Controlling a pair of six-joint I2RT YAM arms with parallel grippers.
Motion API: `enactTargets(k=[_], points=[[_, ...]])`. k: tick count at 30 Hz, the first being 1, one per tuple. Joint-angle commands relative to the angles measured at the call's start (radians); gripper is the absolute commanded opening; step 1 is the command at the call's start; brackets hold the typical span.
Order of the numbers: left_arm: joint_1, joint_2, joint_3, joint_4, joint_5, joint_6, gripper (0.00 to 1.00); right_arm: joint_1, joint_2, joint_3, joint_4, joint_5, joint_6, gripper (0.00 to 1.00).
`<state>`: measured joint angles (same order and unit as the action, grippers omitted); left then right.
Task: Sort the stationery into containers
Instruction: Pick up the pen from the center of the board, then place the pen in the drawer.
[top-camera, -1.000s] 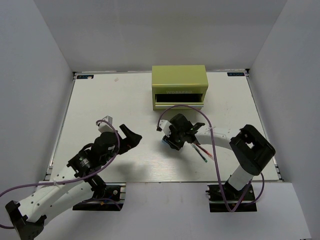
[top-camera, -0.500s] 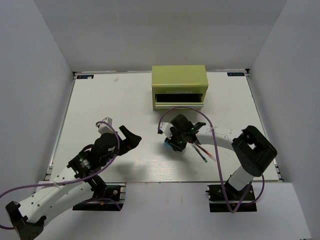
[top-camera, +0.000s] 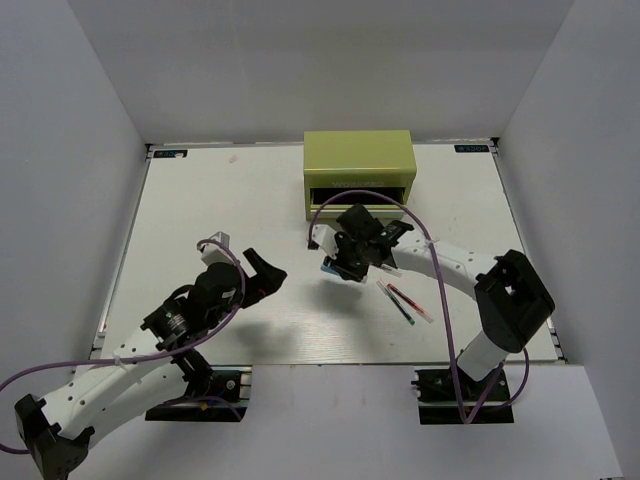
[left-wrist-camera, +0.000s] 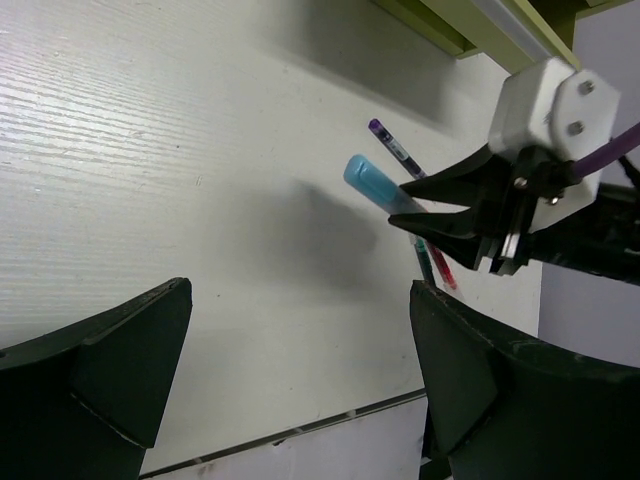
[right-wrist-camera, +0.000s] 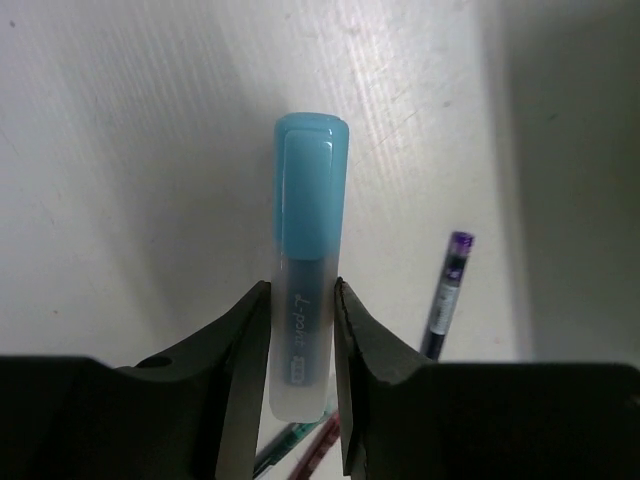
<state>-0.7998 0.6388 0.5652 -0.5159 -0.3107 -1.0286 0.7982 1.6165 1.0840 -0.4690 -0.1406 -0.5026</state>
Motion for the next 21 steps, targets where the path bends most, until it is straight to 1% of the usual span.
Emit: enactTargets(k=[1, 9, 14, 21], points=[[0.004, 0.005, -0.001, 0.025, -0.007, 0.012, 1.0, -0.016, -0.001, 0.082, -0.034, -0.007, -0.042, 0.0], [0.004, 0.015, -0.001, 0.057, -0.007, 0.021, 1.0, -0.053, -0.02, 0.203, -0.036, 0.007, -0.082, 0.0], [0.004, 0.047, 0.009, 0.066, -0.007, 0.041, 1.0, -0.088, -0.029, 0.258, 0.007, 0.056, -0.112, 0.0], [0.004, 0.047, 0.018, 0.076, 0.002, 0.05, 1.0, -0.14, -0.036, 0.324, 0.061, 0.105, -0.183, 0.0]])
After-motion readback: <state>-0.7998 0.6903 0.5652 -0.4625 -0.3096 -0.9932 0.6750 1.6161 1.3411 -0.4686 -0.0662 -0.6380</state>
